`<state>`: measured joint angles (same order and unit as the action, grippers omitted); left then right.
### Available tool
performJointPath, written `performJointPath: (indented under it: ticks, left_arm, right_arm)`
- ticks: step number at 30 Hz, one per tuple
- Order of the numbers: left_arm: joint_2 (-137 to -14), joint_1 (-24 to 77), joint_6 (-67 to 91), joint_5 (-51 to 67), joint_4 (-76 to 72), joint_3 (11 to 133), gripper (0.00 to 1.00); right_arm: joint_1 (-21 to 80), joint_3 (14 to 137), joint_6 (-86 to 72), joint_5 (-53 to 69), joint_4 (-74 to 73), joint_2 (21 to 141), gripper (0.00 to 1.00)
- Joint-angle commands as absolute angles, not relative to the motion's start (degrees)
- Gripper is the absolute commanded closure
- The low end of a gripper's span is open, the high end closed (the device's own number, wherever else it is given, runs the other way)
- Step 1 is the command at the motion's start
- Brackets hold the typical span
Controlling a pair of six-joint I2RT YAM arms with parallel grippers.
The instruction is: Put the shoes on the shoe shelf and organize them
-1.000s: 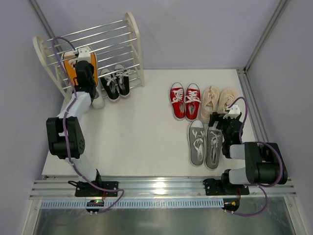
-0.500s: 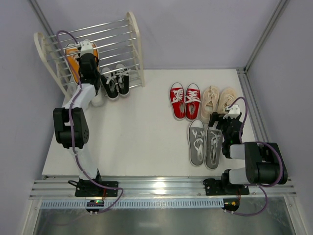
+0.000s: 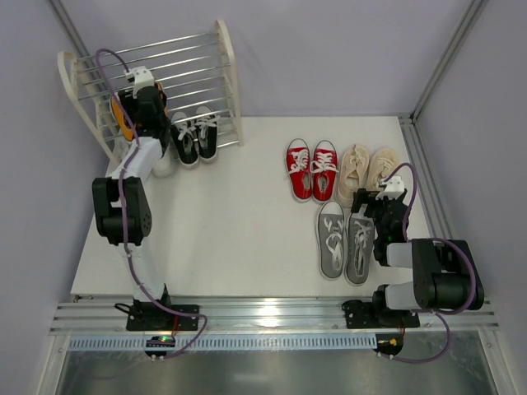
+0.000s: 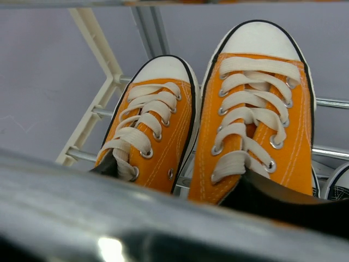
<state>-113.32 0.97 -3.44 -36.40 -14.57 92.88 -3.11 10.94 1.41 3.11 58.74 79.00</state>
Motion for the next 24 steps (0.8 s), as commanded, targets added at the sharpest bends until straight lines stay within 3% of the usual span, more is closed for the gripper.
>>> performJointPath:
  ticks: [1, 9, 24]
  left_arm:
    - [-110.75, 1.58, -2.2, -36.47, -19.42, 93.96, 0.29]
    - [-103.37, 2.02, -1.67, -36.3, -20.21, 88.69, 0.11]
    - [-94.67, 6.94, 2.63, -40.61, -11.79, 83.68, 0.09]
  right_arm:
    - [-2.99, 11.95, 0.97, 3.34, 63.63, 78.14, 0.03]
    - [-3.08, 11.87, 0.97, 3.25, 63.55, 78.22, 0.03]
    - [-3.08, 11.95, 0.97, 3.34, 63.63, 78.22, 0.03]
